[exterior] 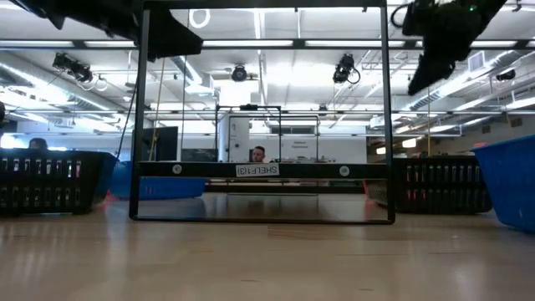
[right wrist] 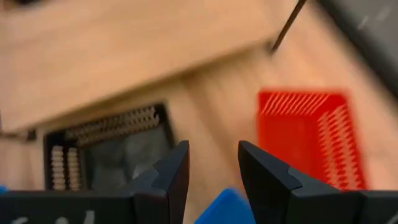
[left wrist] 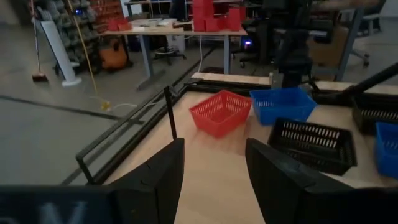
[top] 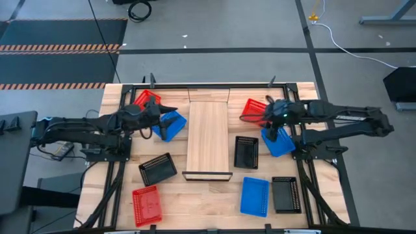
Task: Stack baskets on shelf by color
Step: Put the middle black bin on the shelf
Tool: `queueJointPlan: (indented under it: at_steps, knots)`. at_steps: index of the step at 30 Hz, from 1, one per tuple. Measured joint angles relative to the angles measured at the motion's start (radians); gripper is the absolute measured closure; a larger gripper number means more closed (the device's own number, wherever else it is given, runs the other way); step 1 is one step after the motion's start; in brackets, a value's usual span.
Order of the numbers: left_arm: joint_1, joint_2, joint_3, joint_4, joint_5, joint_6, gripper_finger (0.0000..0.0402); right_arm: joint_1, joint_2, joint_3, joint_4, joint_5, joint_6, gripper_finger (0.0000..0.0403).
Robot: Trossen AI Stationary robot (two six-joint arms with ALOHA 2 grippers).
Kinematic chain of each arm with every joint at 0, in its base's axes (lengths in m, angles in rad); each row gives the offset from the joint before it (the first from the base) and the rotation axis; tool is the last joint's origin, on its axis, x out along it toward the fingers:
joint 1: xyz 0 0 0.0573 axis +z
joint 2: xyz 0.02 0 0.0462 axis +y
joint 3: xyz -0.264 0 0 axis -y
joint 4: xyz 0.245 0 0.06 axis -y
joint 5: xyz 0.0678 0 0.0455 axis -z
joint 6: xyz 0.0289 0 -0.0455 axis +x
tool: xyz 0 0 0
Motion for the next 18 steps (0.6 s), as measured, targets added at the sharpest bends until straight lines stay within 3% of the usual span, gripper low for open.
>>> queueJointPlan:
  at_steps: [6,18]
  knots:
    - [0.001,0.028,0.029,0.081,-0.013,0.06,0.0221,0.027,0.124,-0.001,-0.046,-0.017,0.064,0.0259]
    - [-0.039,0.028,0.044,-0.032,-0.014,-0.034,0.022,0.086,0.42,-0.001,0.097,-0.018,-0.142,0.0259]
